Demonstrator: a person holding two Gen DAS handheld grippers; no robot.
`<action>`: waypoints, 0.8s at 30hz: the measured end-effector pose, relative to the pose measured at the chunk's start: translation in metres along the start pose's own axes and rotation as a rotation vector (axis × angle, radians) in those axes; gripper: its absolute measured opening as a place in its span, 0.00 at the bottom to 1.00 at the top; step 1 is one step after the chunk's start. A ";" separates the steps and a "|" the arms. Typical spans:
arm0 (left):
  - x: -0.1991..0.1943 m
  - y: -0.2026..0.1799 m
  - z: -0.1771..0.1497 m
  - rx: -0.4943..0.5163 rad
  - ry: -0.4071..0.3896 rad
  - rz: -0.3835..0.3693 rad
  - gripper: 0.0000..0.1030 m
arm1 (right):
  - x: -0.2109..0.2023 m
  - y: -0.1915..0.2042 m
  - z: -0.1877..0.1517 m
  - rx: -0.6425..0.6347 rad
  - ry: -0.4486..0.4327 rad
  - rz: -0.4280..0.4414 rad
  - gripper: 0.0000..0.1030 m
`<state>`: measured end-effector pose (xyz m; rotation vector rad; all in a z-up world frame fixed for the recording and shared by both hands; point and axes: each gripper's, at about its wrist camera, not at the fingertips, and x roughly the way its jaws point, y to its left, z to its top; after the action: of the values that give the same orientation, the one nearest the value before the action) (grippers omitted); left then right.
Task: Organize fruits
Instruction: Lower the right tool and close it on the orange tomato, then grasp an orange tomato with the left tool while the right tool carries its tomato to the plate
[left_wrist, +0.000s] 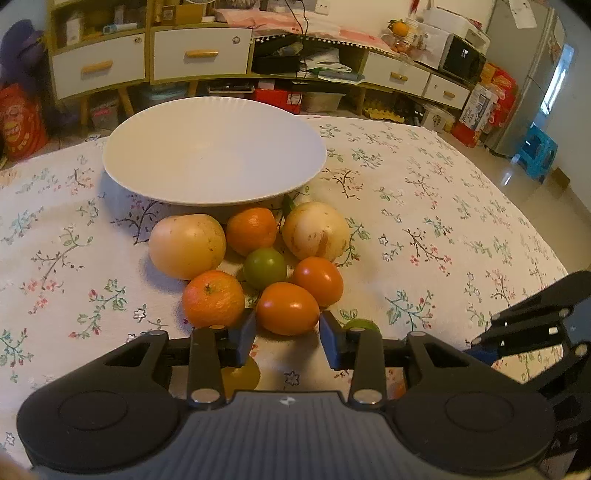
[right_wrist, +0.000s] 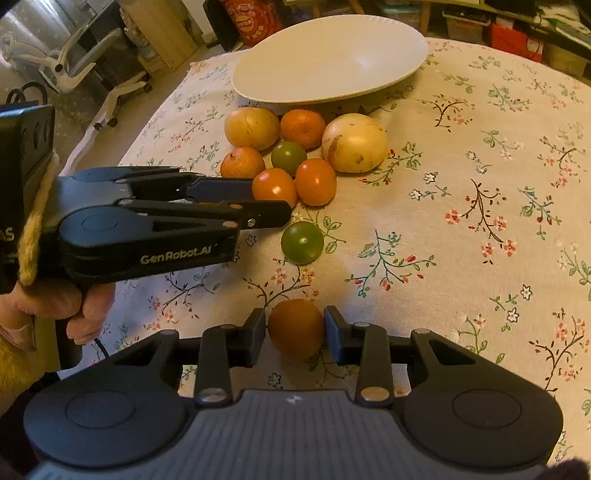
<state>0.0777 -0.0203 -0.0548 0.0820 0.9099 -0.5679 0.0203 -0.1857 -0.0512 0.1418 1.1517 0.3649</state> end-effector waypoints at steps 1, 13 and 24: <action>0.001 -0.001 0.000 -0.002 0.000 0.002 0.20 | 0.000 0.001 0.000 -0.004 0.000 -0.001 0.31; 0.007 -0.006 0.001 0.014 -0.013 0.037 0.21 | 0.003 0.004 0.001 -0.023 0.000 -0.012 0.28; 0.001 -0.007 0.006 0.001 -0.007 0.047 0.20 | 0.000 0.006 0.005 -0.019 -0.019 -0.018 0.27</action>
<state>0.0786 -0.0286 -0.0508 0.1023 0.8990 -0.5249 0.0235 -0.1798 -0.0478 0.1180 1.1301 0.3574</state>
